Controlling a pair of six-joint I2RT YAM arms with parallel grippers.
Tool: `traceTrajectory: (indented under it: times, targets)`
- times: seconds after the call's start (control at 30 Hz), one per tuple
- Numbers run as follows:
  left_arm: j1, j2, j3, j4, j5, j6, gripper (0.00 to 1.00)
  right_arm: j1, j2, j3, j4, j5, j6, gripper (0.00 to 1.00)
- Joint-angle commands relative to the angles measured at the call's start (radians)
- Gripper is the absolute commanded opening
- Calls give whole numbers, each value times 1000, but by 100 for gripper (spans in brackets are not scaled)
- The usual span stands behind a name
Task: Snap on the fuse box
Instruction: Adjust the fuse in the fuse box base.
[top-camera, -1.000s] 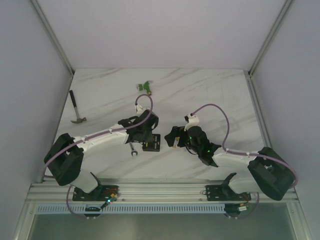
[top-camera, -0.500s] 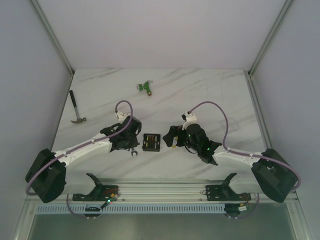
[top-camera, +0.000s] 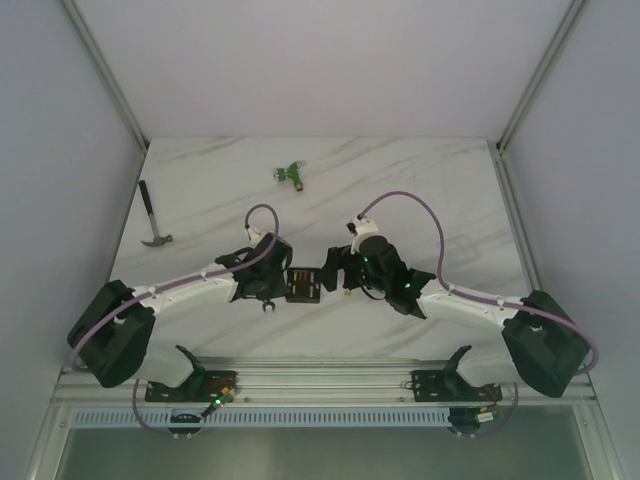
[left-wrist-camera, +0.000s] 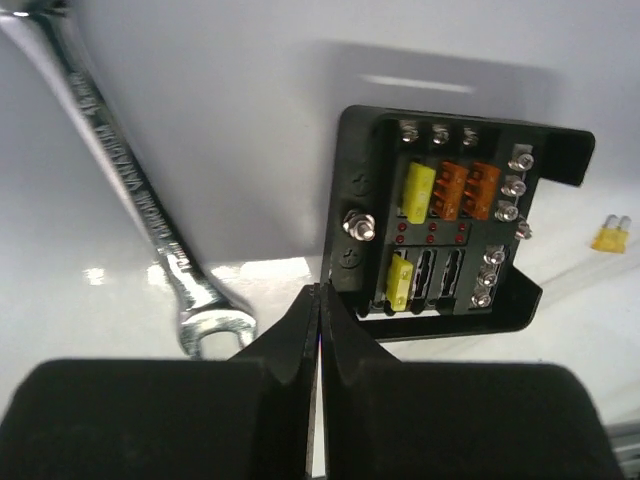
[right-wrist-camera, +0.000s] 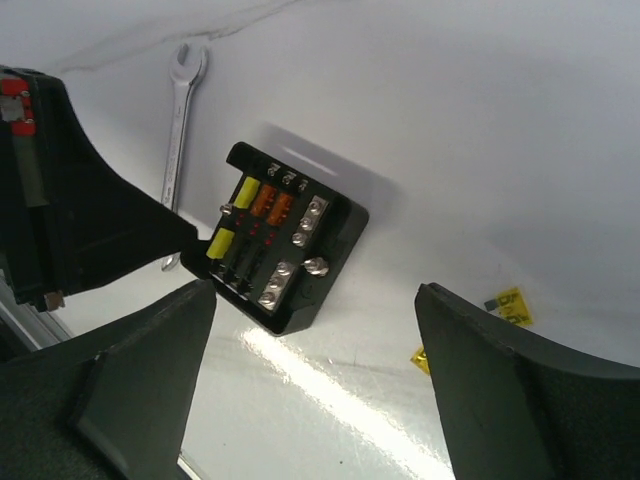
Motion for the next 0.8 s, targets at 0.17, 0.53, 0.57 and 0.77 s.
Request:
traceTrajectory:
  times: [0.17, 0.53, 0.57, 0.77]
  targets:
    - [-44, 45, -14, 157, 121, -23, 7, 39, 124, 181, -220, -70, -25, 74]
    - [-16, -58, -97, 257, 112, -64, 26, 92, 298, 390, -439, -75, -39, 42]
    - [-7, -70, -107, 256, 114, -63, 29, 95, 308, 405, -452, -71, -38, 40]
    - [30, -117, -157, 277, 119, -60, 32, 110, 371, 475, -509, -56, -30, 28]
